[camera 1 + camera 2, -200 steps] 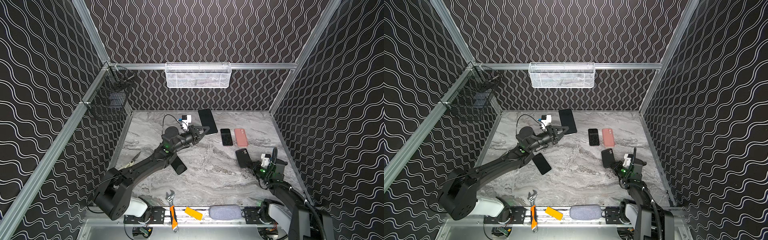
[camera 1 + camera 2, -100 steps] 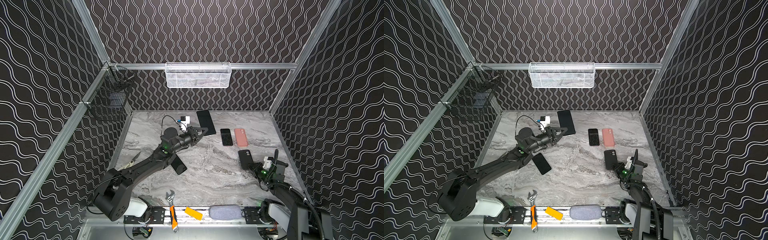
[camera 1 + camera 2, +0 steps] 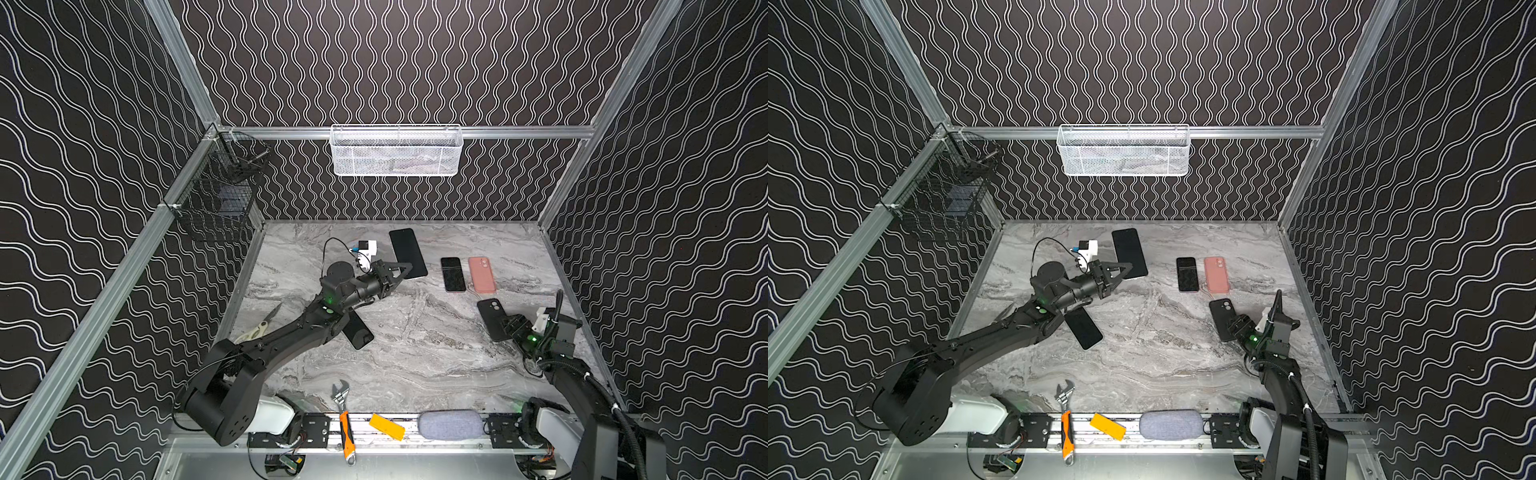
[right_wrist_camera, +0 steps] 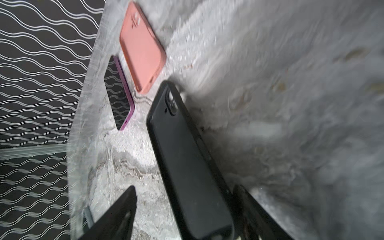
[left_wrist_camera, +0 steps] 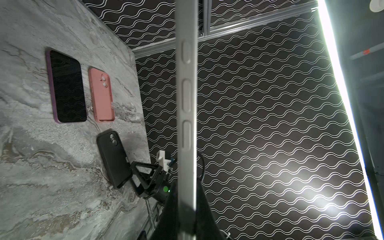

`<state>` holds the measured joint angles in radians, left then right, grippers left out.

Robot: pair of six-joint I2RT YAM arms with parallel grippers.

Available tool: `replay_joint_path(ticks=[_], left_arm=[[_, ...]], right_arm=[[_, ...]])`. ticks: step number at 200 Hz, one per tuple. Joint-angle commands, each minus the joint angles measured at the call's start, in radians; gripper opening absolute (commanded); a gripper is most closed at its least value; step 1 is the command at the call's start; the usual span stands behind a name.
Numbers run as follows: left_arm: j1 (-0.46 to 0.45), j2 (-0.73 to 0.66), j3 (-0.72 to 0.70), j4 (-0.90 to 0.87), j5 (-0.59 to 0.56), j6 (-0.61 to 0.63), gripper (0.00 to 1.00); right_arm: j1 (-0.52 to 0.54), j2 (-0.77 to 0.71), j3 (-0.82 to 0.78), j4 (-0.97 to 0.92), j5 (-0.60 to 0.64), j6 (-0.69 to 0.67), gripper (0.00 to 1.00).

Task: Take the phone out of the phone case
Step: Place the phone case at the middle-right of the table, then place the phone at the center of the table.

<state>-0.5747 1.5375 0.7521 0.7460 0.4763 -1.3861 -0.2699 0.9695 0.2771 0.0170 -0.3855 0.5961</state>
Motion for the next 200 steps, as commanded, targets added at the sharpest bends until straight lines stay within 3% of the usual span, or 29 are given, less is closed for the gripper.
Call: replay_joint_path(ticks=[1, 93, 135, 158, 167, 200], left_arm=[[-0.011, -0.007, -0.015, 0.061, -0.023, 0.038, 0.00], [-0.128, 0.071, -0.018, 0.050, -0.081, 0.083, 0.00], [-0.233, 0.167, 0.007, 0.049, -0.132, 0.110, 0.00], [-0.303, 0.245, 0.032, 0.049, -0.178, 0.122, 0.00], [-0.327, 0.279, 0.046, 0.049, -0.192, 0.121, 0.00], [-0.394, 0.404, 0.119, 0.049, -0.225, 0.126, 0.00]], right_arm=[[-0.001, -0.015, 0.037, -0.066, 0.074, -0.060, 0.77], [-0.002, -0.074, 0.039, -0.151, 0.021, -0.084, 0.77], [-0.001, -0.132, 0.087, -0.196, 0.021, -0.101, 0.80], [-0.002, -0.127, 0.146, -0.225, 0.002, -0.113, 0.85], [-0.002, -0.124, 0.168, -0.237, -0.002, -0.122, 0.99], [-0.002, -0.130, 0.214, -0.261, -0.012, -0.143, 0.99]])
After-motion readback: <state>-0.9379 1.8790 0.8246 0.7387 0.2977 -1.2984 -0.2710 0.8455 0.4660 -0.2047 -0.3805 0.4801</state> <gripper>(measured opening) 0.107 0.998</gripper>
